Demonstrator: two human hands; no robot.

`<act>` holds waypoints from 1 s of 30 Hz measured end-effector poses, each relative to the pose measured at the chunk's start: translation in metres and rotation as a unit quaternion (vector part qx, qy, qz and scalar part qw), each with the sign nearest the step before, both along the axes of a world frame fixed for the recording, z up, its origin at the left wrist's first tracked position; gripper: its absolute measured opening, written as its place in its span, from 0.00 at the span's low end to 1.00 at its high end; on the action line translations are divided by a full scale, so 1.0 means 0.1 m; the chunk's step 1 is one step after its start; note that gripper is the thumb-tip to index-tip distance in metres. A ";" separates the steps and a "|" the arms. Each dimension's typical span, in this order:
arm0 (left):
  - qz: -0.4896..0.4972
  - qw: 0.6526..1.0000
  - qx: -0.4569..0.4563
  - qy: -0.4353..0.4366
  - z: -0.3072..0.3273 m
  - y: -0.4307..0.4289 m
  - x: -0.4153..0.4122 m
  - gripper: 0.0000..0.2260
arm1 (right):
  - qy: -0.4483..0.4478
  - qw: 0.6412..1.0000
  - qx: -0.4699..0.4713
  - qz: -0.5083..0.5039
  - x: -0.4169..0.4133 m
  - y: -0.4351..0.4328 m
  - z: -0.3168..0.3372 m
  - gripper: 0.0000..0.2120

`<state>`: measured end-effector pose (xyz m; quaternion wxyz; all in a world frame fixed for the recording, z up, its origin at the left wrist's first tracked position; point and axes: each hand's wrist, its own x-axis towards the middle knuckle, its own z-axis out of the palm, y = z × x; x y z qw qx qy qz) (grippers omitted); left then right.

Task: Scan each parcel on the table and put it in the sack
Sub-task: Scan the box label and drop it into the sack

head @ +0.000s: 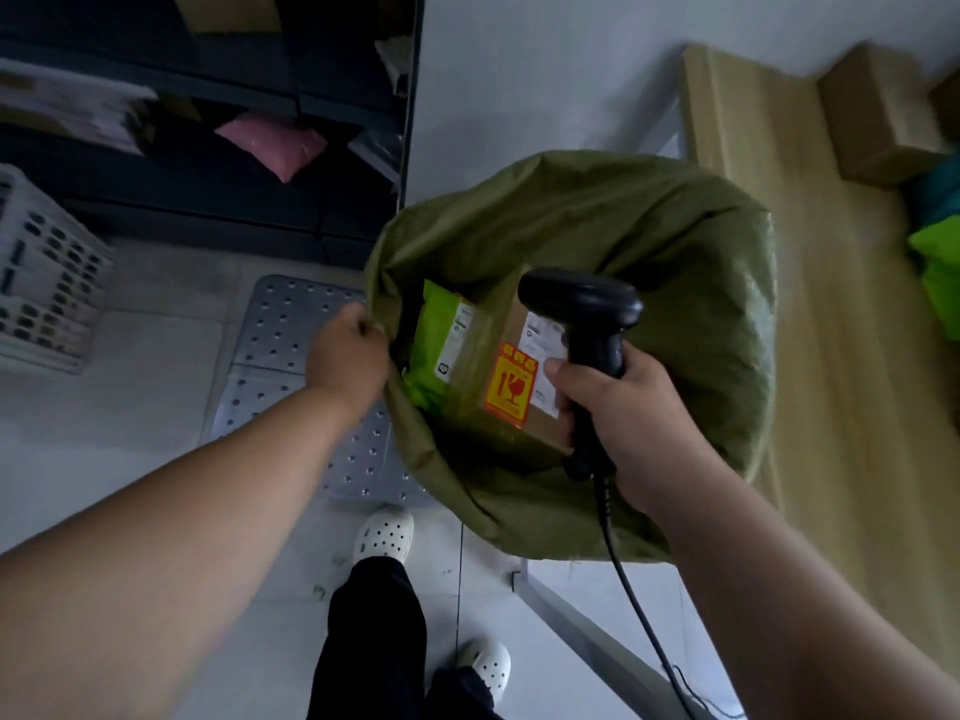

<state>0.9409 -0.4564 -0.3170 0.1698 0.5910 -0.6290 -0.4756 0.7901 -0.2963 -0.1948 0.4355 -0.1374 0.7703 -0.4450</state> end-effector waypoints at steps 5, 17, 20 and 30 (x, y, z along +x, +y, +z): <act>-0.014 0.996 -0.024 0.081 0.77 0.03 0.07 0.08 | -0.002 0.999 -0.049 -0.001 0.02 0.14 0.53 0.07; -0.043 0.996 -0.079 0.023 1.73 0.24 0.16 0.09 | -0.017 0.997 -0.076 0.002 -0.08 0.64 1.48 0.06; -0.044 0.995 -0.035 -0.084 1.55 0.25 0.29 0.09 | -0.024 0.998 -0.058 0.010 -0.09 0.73 1.42 0.07; -0.019 0.968 0.033 -0.248 1.54 0.55 0.30 0.22 | -0.036 0.999 -0.041 -0.002 -0.12 1.07 1.24 0.07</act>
